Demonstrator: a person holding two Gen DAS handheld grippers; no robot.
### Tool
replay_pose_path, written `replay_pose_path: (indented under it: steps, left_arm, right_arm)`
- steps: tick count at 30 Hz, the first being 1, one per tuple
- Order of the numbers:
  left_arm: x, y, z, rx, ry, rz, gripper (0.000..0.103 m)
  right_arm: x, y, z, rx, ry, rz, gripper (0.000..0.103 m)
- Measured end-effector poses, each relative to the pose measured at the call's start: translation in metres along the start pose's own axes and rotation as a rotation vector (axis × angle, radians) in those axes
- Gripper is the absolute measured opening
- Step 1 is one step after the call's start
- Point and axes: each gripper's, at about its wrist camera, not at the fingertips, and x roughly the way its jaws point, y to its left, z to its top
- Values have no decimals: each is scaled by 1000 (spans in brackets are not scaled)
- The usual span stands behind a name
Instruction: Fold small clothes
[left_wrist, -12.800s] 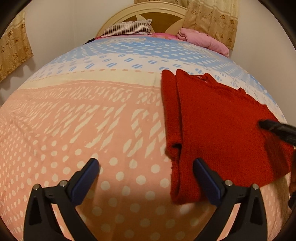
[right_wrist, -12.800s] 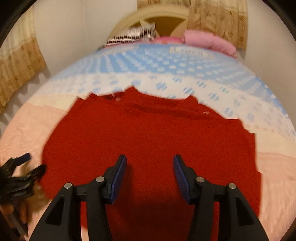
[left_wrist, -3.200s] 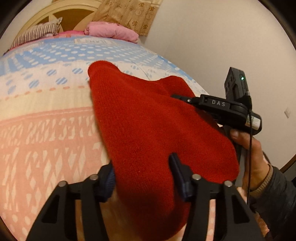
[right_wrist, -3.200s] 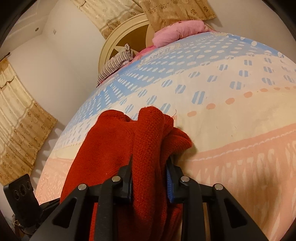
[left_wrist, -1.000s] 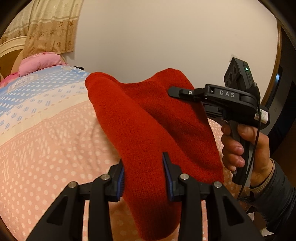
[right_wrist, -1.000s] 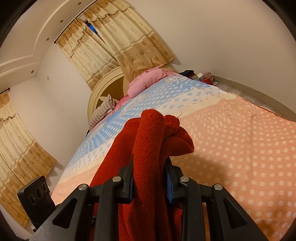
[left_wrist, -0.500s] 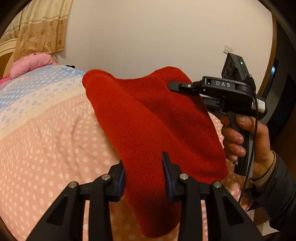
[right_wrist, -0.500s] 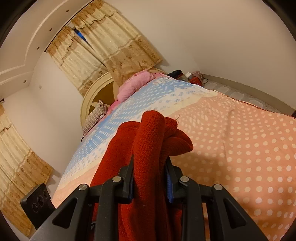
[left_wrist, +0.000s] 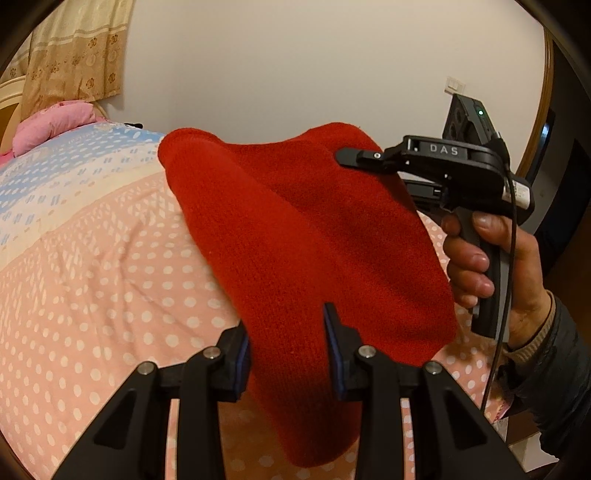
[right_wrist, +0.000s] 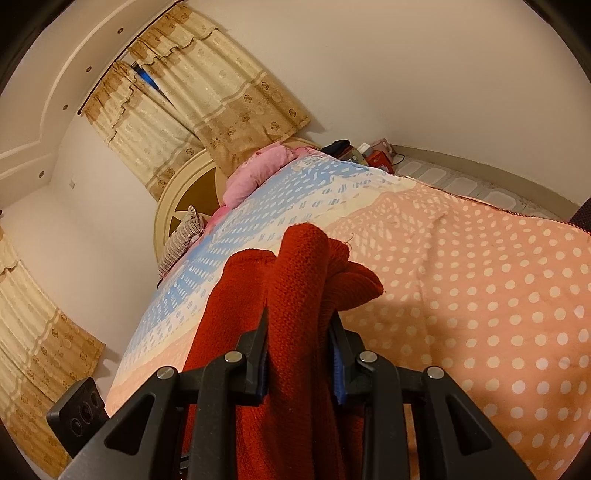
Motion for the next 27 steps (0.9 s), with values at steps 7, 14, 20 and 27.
replay_pose_path:
  steps: [7, 14, 20, 27]
  left_arm:
    - [6, 4, -6, -15, 17, 6, 36]
    - [5, 5, -9, -25, 22, 5, 37]
    - [4, 11, -14, -58, 17, 38, 53]
    - [-6, 3, -17, -41, 12, 71, 67]
  right_arm:
    - [11, -7, 3, 13, 15, -4, 27]
    - [21, -16, 1, 30, 28, -11, 27]
    - [29, -28, -2, 59, 53, -30, 27]
    - [37, -42, -7, 75, 95, -105, 29]
